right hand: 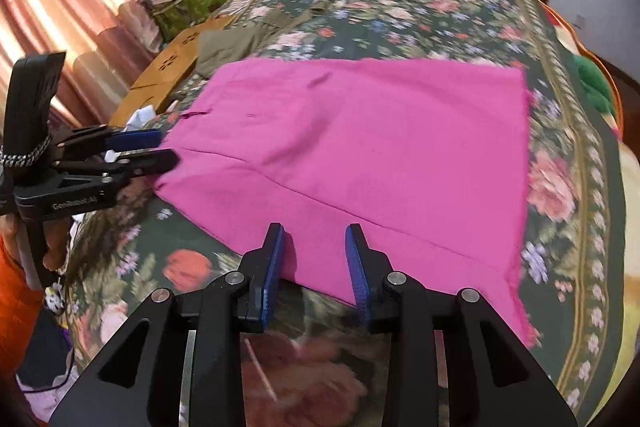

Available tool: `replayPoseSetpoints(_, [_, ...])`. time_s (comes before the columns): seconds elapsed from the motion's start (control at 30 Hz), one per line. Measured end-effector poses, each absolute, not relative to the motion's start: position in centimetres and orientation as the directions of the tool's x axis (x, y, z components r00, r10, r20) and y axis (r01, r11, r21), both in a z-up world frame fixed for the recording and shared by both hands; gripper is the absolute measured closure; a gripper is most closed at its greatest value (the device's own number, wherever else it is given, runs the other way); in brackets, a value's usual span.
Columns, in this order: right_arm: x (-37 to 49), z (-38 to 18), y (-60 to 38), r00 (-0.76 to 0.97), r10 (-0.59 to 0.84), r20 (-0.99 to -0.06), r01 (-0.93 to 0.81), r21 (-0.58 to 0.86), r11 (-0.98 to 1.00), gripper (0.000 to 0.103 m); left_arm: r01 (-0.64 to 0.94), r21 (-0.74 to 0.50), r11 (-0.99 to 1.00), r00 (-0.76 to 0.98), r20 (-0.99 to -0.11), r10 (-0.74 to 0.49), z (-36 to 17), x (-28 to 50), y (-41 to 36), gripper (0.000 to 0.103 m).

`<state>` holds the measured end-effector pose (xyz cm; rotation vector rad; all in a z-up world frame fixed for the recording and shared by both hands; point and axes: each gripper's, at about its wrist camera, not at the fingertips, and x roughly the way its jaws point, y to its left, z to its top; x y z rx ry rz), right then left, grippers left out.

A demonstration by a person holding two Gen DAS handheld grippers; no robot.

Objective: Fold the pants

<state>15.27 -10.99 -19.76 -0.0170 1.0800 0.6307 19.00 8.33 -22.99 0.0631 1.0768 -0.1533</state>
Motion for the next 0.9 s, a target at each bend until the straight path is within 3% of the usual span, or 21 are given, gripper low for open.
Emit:
replayPoseSetpoints(0.4, [14.6,-20.8,-16.8,0.353,0.379,-0.856,-0.375,0.241,0.895,0.074,0.114,-0.044,0.993,0.478,-0.874,-0.093,-23.2,17.4,9.9,0.035])
replayPoseSetpoints(0.9, [14.7,-19.3,-18.3,0.393,0.326,-0.860,-0.381,0.170,0.909,0.073,0.104,0.021,0.994,0.493,-0.870,-0.033,-21.6,16.9,10.2,0.035])
